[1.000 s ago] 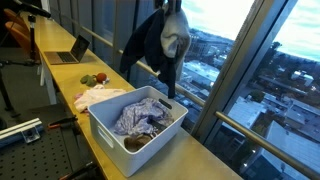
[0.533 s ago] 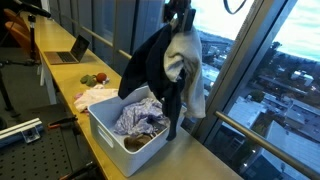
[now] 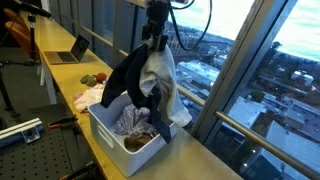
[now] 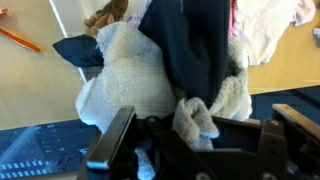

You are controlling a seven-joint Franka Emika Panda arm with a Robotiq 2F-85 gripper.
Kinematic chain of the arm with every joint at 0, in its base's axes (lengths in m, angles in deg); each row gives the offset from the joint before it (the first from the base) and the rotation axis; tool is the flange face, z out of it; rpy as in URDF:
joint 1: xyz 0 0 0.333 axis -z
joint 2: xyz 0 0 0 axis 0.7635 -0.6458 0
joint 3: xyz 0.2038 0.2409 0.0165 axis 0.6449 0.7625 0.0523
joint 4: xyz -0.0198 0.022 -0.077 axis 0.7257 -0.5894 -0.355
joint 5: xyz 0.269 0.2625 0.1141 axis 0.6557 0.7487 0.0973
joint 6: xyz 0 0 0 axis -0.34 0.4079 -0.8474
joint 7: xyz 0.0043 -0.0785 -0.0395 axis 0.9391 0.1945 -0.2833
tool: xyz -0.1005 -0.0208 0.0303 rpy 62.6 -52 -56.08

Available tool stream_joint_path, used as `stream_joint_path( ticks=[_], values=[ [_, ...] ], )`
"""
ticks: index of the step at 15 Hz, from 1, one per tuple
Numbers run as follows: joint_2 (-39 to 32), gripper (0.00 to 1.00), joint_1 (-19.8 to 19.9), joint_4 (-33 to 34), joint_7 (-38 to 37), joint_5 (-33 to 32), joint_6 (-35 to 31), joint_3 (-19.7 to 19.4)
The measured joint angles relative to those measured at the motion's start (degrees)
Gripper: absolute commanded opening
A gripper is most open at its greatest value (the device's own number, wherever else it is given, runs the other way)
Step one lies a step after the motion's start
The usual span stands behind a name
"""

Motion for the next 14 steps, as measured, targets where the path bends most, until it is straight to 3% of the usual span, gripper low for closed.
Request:
stream_joint_path(
  ticks=[8, 14],
  values=[
    [2.84, 0.00, -3.54, -2.67, -0.19, 0.21, -0.01, 2.85],
    [5.48, 0.00, -2.50, -5.72, -0.19, 0.21, -0.03, 1.77]
  ],
)
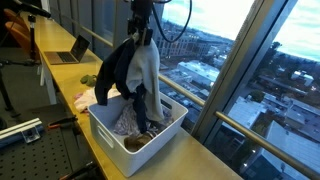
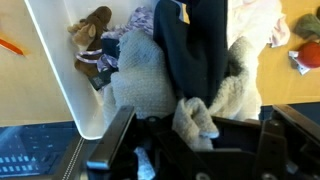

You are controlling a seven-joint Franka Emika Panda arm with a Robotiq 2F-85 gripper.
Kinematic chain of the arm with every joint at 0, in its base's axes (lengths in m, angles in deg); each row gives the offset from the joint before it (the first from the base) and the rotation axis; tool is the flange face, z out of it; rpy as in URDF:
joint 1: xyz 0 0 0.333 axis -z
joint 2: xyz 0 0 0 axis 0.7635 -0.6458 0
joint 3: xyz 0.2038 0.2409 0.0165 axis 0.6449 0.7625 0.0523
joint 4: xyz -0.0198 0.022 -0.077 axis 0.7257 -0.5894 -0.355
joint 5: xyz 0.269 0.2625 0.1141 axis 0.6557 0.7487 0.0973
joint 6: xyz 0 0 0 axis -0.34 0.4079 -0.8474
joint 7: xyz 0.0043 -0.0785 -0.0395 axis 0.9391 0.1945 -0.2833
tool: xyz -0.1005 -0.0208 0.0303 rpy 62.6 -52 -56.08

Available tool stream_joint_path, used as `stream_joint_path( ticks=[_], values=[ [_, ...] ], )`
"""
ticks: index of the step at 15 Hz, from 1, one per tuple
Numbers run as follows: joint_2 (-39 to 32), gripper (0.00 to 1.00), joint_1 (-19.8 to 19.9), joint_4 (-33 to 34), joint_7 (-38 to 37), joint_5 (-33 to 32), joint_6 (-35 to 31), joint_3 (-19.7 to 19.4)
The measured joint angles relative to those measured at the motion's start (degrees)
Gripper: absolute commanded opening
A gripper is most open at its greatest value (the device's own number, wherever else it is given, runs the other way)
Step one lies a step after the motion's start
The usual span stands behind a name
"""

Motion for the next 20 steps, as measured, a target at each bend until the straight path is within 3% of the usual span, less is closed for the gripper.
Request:
stream_joint_path(
  ticks=[10, 11, 12, 20],
  values=[
    [0.87, 0.00, 4.64, -1.64, 1.25, -0.01, -2.74, -4.94],
    [0.14, 0.09, 4.57, -1.59, 1.25, -0.01, -3.41, -4.90],
    [-0.84, 0.27, 4.42, -1.56, 1.25, -0.01, -4.24, -4.82],
    [-5.80, 0.84, 3.75, -1.14, 1.24, -0.16, -7.33, -3.82]
  ],
)
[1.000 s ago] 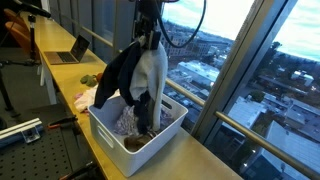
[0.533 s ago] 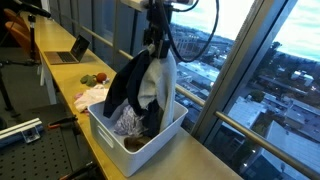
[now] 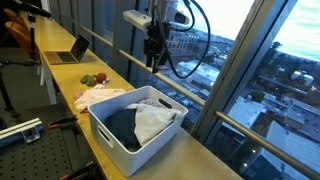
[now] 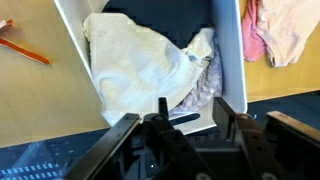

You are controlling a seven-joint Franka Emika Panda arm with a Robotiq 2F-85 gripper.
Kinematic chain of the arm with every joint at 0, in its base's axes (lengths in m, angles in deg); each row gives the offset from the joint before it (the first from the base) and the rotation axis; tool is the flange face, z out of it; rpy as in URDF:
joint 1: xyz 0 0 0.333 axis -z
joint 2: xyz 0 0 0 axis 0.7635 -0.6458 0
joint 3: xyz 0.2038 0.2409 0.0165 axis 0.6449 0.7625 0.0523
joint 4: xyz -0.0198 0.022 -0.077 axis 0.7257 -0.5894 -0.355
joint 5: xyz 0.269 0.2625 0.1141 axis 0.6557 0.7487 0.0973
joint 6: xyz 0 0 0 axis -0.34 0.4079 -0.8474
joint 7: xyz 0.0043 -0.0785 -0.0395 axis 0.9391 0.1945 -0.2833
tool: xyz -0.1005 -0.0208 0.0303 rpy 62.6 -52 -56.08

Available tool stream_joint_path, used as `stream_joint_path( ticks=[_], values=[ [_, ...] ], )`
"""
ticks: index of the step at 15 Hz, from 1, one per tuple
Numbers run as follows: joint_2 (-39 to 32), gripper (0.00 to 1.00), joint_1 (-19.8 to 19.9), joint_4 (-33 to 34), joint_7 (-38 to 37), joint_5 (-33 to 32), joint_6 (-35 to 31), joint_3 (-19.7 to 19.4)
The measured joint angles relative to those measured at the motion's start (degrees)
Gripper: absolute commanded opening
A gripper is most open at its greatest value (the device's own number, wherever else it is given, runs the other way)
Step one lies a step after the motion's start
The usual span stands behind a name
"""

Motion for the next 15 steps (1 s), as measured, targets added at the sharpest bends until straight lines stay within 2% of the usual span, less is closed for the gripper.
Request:
stream_joint_path(
  ticks=[2, 3, 8, 11, 15],
  values=[
    [0.73, 0.97, -0.81, 0.00, -0.03, -0.07, -0.06, 0.91],
    [0.99, 1.00, -1.51, -0.08, -0.06, -0.07, -0.07, 1.58],
    [-1.91, 1.00, -7.30, -2.57, -1.31, 0.04, -2.12, 7.25],
    [-7.18, 1.00, -11.02, -4.52, -2.05, 0.00, -4.98, 10.34],
    [-15.93, 1.00, -14.76, -4.71, -2.29, -0.31, -7.31, 12.25]
  ],
)
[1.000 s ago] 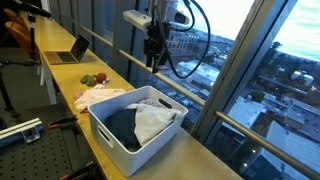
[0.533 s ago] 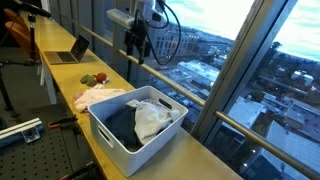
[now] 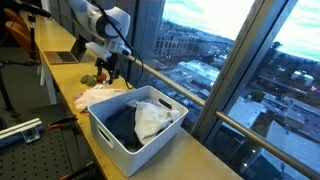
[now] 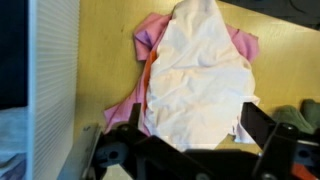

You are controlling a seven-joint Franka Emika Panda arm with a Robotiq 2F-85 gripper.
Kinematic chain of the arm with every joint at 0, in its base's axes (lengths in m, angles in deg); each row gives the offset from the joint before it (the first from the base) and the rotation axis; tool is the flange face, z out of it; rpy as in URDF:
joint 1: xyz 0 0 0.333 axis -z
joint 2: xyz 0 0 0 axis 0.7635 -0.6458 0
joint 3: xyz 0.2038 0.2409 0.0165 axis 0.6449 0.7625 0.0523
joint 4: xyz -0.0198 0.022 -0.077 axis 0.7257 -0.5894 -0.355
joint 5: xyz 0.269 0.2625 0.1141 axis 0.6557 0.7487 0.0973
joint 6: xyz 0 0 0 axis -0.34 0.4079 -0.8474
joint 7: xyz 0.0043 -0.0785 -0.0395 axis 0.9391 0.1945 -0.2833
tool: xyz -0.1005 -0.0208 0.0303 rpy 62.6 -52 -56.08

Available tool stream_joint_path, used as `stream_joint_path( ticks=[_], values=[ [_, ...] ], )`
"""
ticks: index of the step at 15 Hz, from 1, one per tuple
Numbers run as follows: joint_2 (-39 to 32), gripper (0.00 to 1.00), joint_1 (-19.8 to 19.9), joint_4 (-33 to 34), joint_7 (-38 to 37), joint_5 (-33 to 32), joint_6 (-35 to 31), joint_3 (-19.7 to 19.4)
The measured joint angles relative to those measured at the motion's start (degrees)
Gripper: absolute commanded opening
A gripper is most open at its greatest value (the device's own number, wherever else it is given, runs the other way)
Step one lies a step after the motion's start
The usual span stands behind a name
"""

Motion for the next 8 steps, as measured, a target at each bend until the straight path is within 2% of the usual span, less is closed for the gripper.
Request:
stream_joint_path(
  ticks=[3, 8],
  values=[
    [-5.66, 1.00, -1.86, 1.07, -0.06, -1.54, -0.81, 0.21],
    [-12.87, 1.00, -3.44, 4.74, -1.63, -7.89, -0.84, -0.49]
  ],
)
